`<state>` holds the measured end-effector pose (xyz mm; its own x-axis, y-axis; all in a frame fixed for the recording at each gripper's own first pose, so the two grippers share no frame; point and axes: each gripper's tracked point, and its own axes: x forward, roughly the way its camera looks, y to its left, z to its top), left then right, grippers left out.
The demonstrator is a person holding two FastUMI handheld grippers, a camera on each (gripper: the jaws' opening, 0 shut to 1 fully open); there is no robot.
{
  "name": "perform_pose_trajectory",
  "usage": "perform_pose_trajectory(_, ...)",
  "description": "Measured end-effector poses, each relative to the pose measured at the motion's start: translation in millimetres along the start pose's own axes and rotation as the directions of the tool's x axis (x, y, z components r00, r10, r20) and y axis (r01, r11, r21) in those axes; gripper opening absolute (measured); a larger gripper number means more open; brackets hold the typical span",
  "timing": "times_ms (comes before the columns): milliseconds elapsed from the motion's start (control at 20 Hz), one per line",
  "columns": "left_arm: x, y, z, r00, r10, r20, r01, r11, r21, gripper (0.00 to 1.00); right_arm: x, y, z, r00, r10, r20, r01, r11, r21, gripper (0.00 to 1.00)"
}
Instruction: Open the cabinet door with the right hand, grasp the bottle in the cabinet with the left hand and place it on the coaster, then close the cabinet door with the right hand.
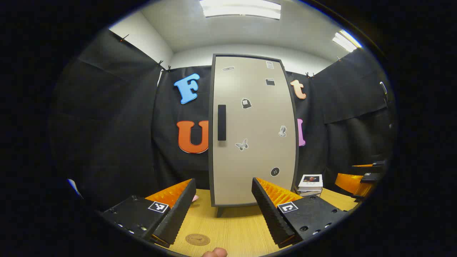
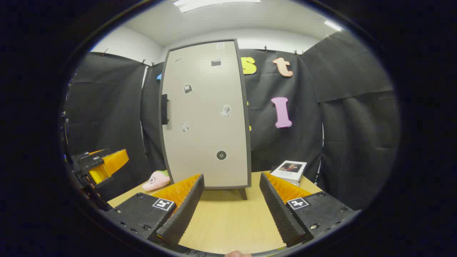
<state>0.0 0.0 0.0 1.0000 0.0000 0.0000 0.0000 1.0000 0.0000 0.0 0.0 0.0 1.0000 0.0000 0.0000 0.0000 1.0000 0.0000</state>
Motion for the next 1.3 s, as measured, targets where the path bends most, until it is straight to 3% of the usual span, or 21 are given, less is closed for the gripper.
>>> perform_pose_trajectory(1000,3,5,-4,1.0,-0.002,-0.008,0.001,1.0,-0.009,0.95,4,7,0,1.0,0.005,-0.003,-0.005,1.0,-0.002,0.97)
perform_pose_trajectory(1150,2,4,-3,1.0,-0.007,-0.009,0.007,1.0,-0.006,0.95,9,14,11,0.999,0.032,0.005,-0.032,0.999,-0.016,0.97)
perform_pose_trajectory(1300,2,2,-5,1.0,-0.018,-0.016,0.019,1.0,0.002,0.95,29,32,35,0.993,0.113,0.016,-0.113,0.993,-0.031,1.0)
